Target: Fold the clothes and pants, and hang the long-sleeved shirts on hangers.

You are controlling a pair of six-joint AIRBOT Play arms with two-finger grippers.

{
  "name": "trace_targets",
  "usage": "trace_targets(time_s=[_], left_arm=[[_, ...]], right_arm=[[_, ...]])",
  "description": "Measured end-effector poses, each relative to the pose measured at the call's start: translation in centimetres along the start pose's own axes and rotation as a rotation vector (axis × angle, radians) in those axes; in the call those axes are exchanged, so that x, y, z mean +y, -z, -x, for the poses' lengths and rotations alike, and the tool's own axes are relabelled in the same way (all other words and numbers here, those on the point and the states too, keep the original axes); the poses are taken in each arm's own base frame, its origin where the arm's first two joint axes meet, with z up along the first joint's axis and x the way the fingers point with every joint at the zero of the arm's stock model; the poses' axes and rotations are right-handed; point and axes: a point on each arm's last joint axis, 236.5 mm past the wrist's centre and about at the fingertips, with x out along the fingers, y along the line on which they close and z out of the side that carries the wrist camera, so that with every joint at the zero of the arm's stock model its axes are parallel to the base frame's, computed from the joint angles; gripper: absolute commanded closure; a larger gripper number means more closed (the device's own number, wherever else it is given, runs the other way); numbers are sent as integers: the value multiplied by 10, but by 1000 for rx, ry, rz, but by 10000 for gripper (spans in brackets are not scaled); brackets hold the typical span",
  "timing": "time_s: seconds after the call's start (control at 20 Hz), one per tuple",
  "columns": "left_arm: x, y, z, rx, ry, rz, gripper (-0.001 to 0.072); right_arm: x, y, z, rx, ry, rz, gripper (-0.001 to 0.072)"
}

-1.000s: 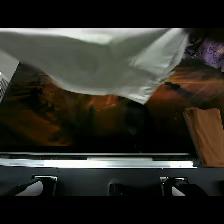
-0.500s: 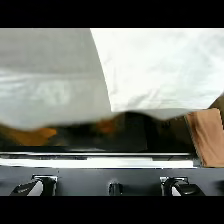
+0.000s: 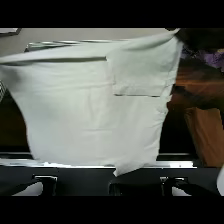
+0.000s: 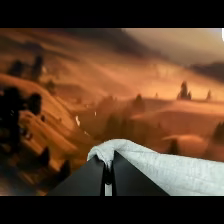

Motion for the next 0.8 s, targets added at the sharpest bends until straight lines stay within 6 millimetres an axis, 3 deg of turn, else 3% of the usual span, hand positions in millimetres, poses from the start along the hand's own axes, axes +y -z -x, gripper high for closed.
trace_targets(time_s=[0.15, 0.25, 0.35, 0.45, 0.55, 0.8], left_arm=[[1, 28, -106, 138, 10, 0, 694], [1, 41, -162, 166, 13, 3, 694], [2, 50, -205, 163, 14, 5, 694], [4, 57, -235, 155, 13, 9, 694], [5, 63, -252, 155, 13, 12, 693], [7, 90, -264, 248, 8, 9, 692]], right_arm=[[-50, 29, -105, 143, 66, -77, 681], [-76, 46, -159, 181, 91, -114, 681], [-95, 53, -198, 175, 103, -138, 681], [-108, 55, -223, 148, 107, -152, 681], [-115, 55, -238, 127, 109, -158, 681], [-132, 77, -244, 202, 160, -139, 681]])
